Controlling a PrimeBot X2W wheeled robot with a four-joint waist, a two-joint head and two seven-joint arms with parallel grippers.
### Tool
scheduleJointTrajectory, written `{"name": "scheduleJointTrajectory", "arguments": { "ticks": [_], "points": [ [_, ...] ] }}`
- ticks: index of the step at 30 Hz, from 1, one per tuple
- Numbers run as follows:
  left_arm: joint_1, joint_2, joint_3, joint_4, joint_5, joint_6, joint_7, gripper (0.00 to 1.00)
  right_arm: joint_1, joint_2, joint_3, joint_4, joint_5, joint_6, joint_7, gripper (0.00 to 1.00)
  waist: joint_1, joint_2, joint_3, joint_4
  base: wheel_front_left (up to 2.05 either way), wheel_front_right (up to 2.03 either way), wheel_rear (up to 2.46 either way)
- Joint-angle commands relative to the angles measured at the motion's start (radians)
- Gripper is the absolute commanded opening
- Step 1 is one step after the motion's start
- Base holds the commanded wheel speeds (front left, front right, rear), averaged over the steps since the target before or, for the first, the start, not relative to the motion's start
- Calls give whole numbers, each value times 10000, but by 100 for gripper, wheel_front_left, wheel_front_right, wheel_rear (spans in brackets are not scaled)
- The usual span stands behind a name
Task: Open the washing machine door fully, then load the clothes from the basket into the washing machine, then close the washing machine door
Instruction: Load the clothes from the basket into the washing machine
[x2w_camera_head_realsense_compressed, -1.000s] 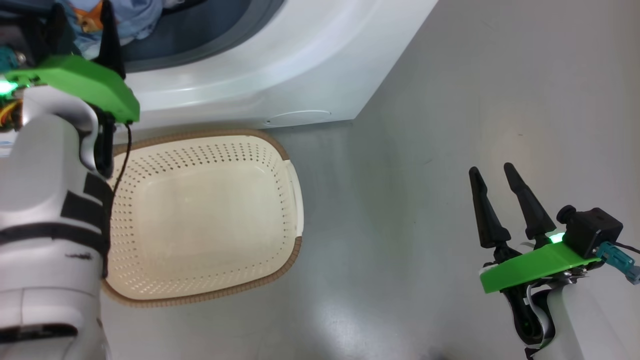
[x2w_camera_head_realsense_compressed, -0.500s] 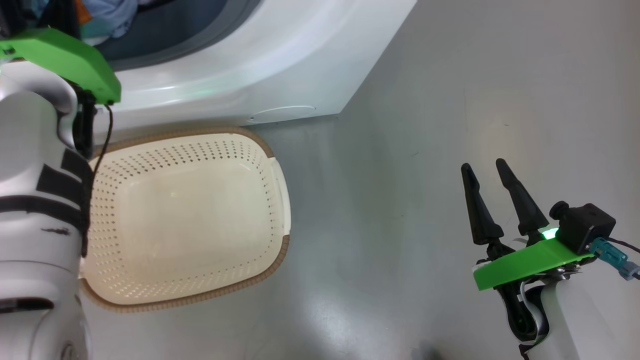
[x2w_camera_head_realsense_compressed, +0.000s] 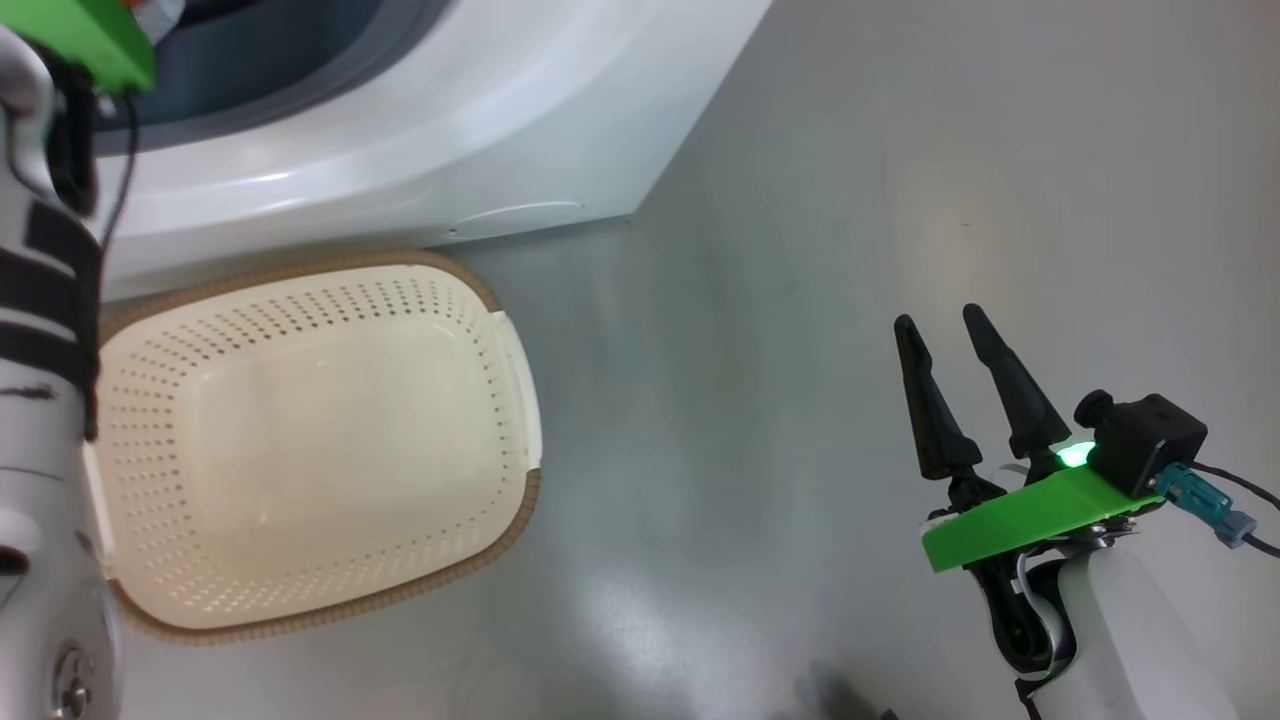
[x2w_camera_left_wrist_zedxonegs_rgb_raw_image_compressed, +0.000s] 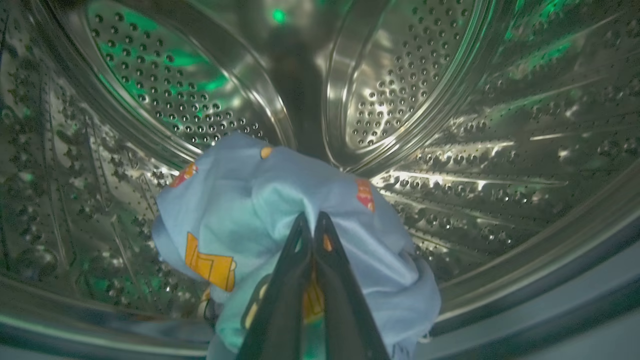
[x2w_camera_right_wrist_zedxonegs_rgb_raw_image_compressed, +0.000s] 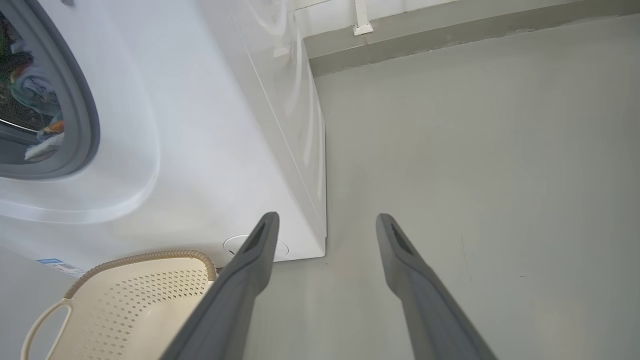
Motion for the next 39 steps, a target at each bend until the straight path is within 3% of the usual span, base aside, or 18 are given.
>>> {"name": "scheduleJointTrajectory", "arguments": {
  "ticks": [1, 6, 16, 17, 20, 21, 22, 32, 39],
  "points": [
    [-202, 453, 31, -611, 133, 103, -65, 0, 0, 17, 237, -196, 75, 27, -49, 100, 0, 0, 113, -139, 0, 0, 0],
    [92, 444, 24, -1828, 236, 180, -65, 0, -55, 73, 228, -217, 107, 27, -49, 100, 0, 0, 252, -286, 0, 0, 0],
    [-23, 535, -90, 454, 212, 261, -60, 2, -49, 107, 193, -176, 106, 27, -49, 100, 0, 0, 220, -295, 0, 0, 0],
    [-113, 527, -115, 615, 205, 250, -60, 19, -57, 99, 184, -177, 102, 27, -49, 100, 0, 0, 212, -274, 0, 0, 0],
    [-331, 534, -182, 903, 179, 208, -61, 50, -81, 84, 180, -181, 90, 27, -49, 100, 0, 0, 184, -212, 0, 0, 0],
    [-382, 538, -198, 965, 164, 194, -61, 84, -92, 83, 182, -182, 86, 27, -49, 100, 0, 0, 174, -193, 0, 0, 0],
    [-422, 529, -200, 1004, 135, 183, -62, 100, -101, 83, 182, -183, 84, 27, -49, 100, 0, 0, 161, -175, 0, 0, 0],
    [-125, 274, -122, 581, -190, 85, -63, 100, -76, 23, 97, -190, 77, 27, -49, 100, 0, 0, 63, 35, 0, 0, 0],
    [769, -85, 66, -574, -531, -25, -64, 100, -19, -61, 5, -223, 25, 27, -49, 100, 0, 0, -107, 298, 0, 0, 0]
  ]
}}
